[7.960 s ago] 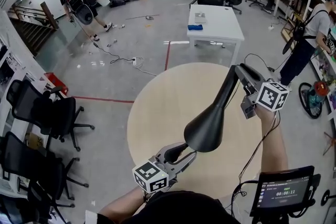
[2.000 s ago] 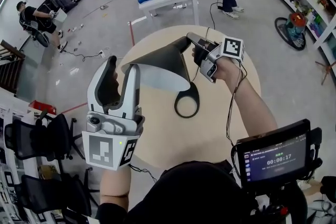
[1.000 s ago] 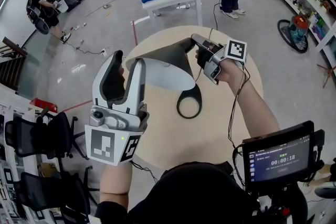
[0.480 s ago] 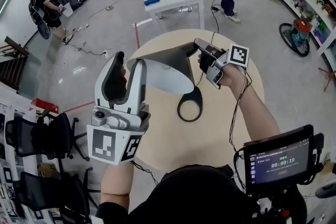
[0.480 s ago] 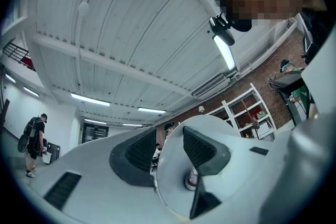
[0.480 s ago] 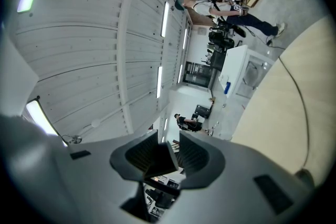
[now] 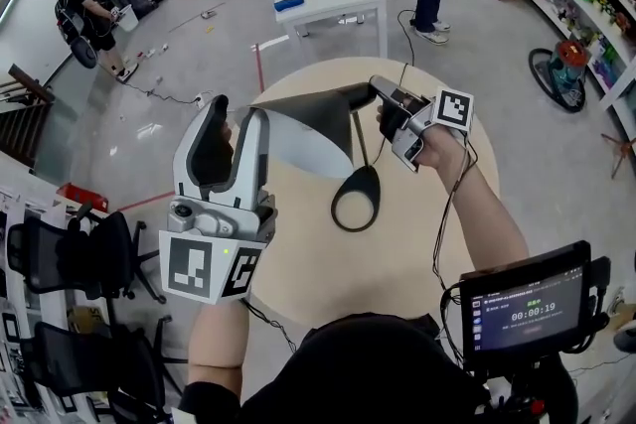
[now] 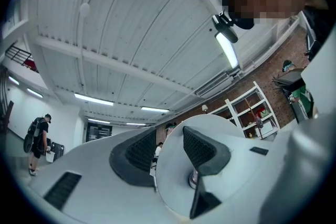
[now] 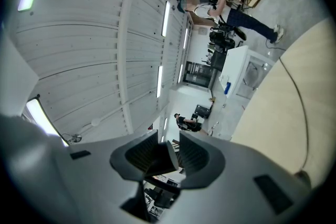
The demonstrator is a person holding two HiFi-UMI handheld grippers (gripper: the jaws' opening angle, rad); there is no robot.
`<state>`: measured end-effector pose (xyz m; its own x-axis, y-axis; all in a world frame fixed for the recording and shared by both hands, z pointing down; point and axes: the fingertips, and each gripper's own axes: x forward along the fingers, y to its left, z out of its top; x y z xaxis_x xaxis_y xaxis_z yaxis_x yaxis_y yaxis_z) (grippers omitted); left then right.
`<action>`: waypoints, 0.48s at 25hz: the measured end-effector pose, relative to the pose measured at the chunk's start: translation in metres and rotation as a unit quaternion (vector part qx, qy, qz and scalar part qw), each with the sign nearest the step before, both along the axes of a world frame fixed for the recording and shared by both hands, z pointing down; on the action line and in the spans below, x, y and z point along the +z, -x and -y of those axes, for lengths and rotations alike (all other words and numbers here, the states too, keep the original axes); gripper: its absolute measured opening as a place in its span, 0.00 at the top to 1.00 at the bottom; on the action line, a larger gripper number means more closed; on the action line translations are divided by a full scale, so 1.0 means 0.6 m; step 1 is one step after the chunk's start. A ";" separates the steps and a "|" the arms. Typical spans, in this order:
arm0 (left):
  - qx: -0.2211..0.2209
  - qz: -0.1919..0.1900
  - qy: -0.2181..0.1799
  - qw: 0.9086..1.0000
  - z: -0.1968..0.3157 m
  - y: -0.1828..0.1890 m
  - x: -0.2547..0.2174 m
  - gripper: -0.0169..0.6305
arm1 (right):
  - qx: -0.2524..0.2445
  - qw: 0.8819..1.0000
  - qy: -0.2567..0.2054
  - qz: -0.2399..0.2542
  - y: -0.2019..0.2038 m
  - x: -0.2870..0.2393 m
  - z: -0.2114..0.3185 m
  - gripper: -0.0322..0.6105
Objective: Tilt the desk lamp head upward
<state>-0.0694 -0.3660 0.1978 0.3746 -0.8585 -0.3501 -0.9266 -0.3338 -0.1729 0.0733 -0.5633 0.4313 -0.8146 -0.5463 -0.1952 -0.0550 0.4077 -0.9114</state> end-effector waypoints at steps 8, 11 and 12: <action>-0.024 -0.030 0.010 0.999 0.017 0.038 0.008 0.71 | -0.004 1.000 -0.009 -0.008 -0.003 0.001 -0.005 0.76; -0.024 -0.025 0.027 0.999 0.023 0.034 0.023 0.71 | -0.006 1.000 -0.010 -0.011 -0.004 0.003 -0.005 0.76; -0.024 -0.024 0.032 0.999 0.025 0.033 0.027 0.71 | -0.005 1.000 -0.011 -0.013 -0.005 0.003 -0.004 0.76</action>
